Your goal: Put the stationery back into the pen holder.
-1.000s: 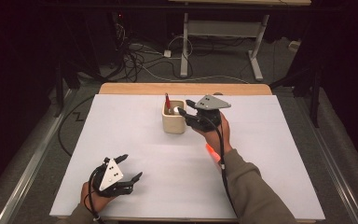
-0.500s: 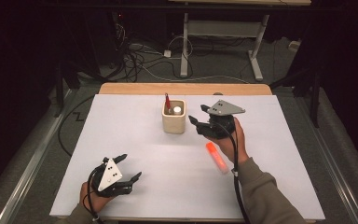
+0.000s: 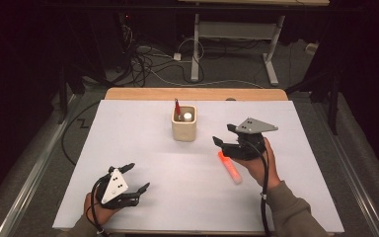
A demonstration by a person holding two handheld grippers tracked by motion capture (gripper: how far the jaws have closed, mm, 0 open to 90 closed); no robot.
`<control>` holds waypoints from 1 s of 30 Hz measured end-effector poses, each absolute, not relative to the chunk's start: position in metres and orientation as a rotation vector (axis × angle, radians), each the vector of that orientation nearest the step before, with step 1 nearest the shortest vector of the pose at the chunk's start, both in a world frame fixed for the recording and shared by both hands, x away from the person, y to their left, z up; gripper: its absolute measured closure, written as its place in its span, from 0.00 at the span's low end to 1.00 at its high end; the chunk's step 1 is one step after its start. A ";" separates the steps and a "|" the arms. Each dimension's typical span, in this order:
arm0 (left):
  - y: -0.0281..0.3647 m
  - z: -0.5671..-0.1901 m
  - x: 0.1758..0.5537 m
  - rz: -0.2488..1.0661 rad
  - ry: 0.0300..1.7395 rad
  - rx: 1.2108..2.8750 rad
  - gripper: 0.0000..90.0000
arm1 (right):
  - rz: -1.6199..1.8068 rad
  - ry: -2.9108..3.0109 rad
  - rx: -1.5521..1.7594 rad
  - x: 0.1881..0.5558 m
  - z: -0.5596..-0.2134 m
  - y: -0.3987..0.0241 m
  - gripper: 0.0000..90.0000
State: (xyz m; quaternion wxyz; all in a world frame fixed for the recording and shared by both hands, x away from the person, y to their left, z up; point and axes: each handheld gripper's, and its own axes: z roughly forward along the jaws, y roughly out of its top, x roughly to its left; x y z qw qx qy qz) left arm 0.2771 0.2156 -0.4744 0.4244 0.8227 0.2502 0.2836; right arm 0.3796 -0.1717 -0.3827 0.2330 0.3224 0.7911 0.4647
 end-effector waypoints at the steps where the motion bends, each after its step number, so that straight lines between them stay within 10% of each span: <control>1: 0.215 -0.474 0.277 0.708 0.625 2.059 0.24 | 1.263 2.182 0.893 0.377 -0.384 -0.174 0.37; 30: 0.210 -0.476 0.274 0.709 0.614 2.084 0.24 | 0.604 2.623 1.224 0.407 -0.448 -0.164 0.59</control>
